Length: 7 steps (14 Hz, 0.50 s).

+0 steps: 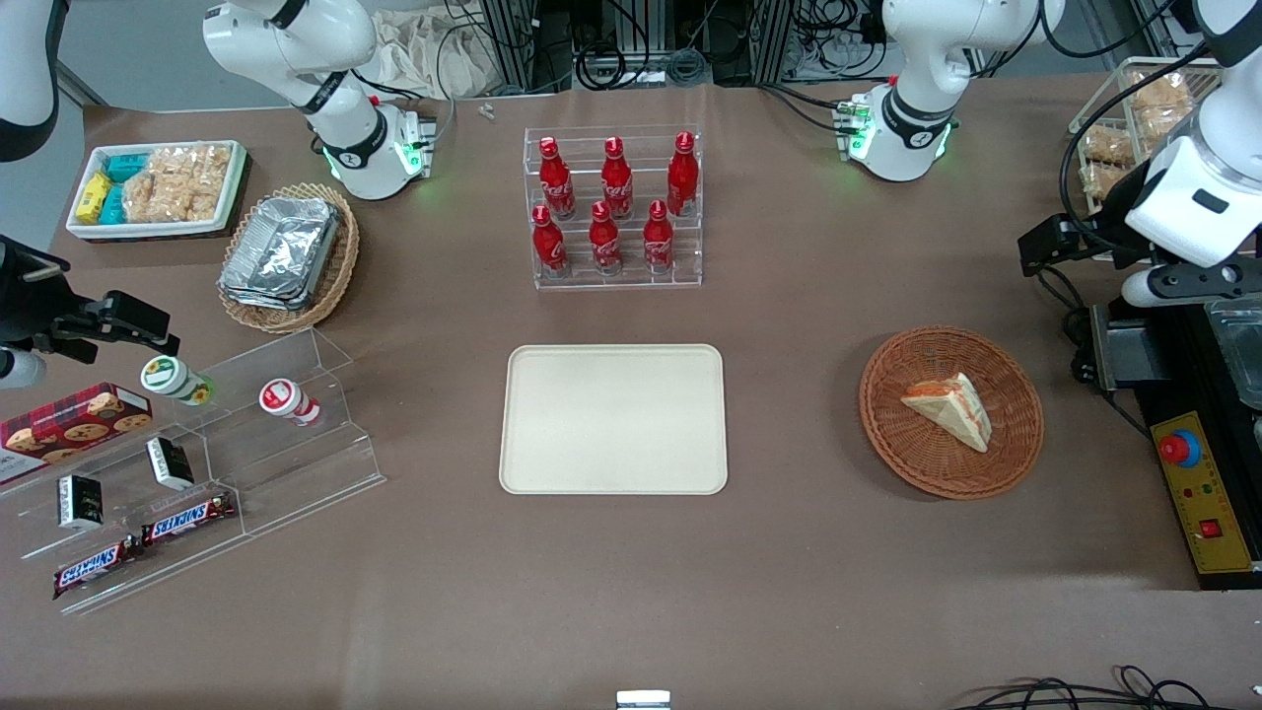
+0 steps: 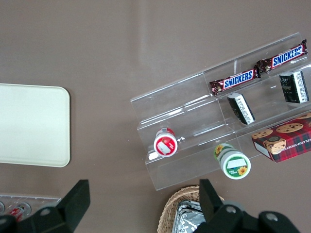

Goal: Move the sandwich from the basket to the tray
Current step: 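Move the left gripper down over the wrapped sandwich in the wicker basket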

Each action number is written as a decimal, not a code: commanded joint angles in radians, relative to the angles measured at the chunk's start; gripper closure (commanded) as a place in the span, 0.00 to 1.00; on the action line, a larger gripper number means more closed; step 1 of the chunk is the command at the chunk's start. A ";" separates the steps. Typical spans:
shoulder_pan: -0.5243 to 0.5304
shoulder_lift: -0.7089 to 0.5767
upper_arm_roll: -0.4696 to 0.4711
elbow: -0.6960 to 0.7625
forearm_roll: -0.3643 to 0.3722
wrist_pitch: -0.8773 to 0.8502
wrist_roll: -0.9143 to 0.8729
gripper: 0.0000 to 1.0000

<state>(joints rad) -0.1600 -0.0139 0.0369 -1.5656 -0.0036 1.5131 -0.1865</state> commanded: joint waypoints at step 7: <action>-0.012 0.014 0.004 0.018 -0.003 -0.031 -0.215 0.00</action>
<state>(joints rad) -0.1606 -0.0110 0.0369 -1.5656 -0.0038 1.5019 -0.2988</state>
